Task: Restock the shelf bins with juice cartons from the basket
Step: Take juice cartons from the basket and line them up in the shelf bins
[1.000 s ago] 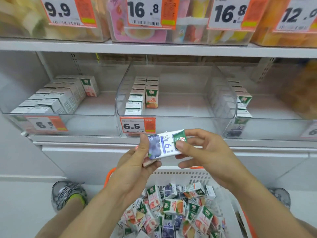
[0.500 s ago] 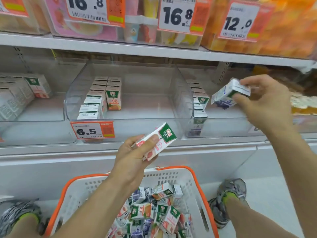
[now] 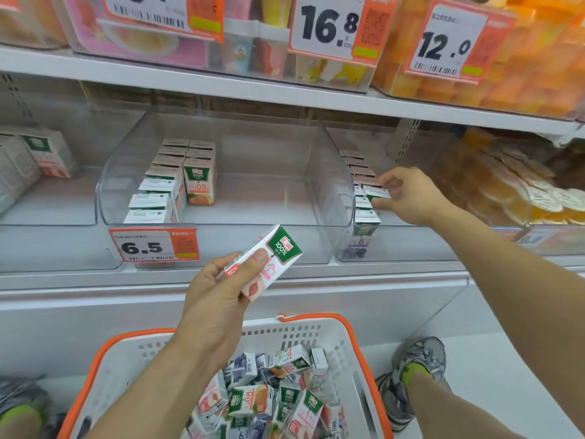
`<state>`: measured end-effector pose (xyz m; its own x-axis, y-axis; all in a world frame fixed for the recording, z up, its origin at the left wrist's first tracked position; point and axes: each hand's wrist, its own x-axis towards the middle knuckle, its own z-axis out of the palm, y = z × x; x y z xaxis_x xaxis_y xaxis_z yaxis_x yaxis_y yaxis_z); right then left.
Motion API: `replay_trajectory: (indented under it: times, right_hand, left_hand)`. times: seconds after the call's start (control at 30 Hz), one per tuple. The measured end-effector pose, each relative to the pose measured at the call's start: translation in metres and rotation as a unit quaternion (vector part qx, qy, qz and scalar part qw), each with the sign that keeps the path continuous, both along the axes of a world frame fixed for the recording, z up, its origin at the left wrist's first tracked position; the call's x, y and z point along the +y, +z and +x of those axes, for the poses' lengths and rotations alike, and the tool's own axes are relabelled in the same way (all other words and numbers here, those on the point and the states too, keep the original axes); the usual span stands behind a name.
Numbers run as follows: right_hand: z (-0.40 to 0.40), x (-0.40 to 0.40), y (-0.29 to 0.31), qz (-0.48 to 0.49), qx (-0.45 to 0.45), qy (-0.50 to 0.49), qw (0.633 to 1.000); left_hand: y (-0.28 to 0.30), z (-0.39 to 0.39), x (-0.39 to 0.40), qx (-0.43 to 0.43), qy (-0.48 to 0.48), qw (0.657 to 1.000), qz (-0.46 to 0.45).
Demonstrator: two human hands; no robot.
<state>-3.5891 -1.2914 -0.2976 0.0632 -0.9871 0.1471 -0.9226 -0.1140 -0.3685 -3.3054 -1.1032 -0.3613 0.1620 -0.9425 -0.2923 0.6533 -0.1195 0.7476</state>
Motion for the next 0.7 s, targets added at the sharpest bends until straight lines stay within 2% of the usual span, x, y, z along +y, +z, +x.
replay_trajectory:
  times: [0.13,0.2,0.23,0.3,0.37,0.63,0.7]
  right_hand:
    - [0.013,0.051,0.018,-0.147,-0.051,0.012,0.988]
    - [0.031,0.090,0.023,-0.160,-0.130,0.066,0.976]
    - [0.043,0.109,0.024,-0.120,-0.185,0.106,0.970]
    - [0.072,0.145,0.023,0.022,-0.293,0.186,0.938]
    - [0.102,0.169,0.017,0.132,-0.350,0.221,0.901]
    - [0.191,0.190,0.012,0.178,-0.443,0.201,0.855]
    - [0.211,0.191,0.018,0.178,-0.456,0.219,0.844]
  left_hand:
    - [0.008,0.000,0.007,0.006,0.001,1.000,-0.011]
    - [0.012,0.002,0.012,0.010,0.001,1.000,-0.019]
    - [0.014,0.004,0.014,0.011,-0.002,1.000,-0.023]
    - [0.016,0.010,0.021,0.015,0.000,0.999,-0.030]
    - [0.019,0.016,0.028,0.008,0.003,0.999,-0.034]
    - [0.032,0.061,0.058,0.003,0.031,0.998,-0.062]
    - [0.039,0.079,0.067,-0.056,0.070,0.994,-0.069]
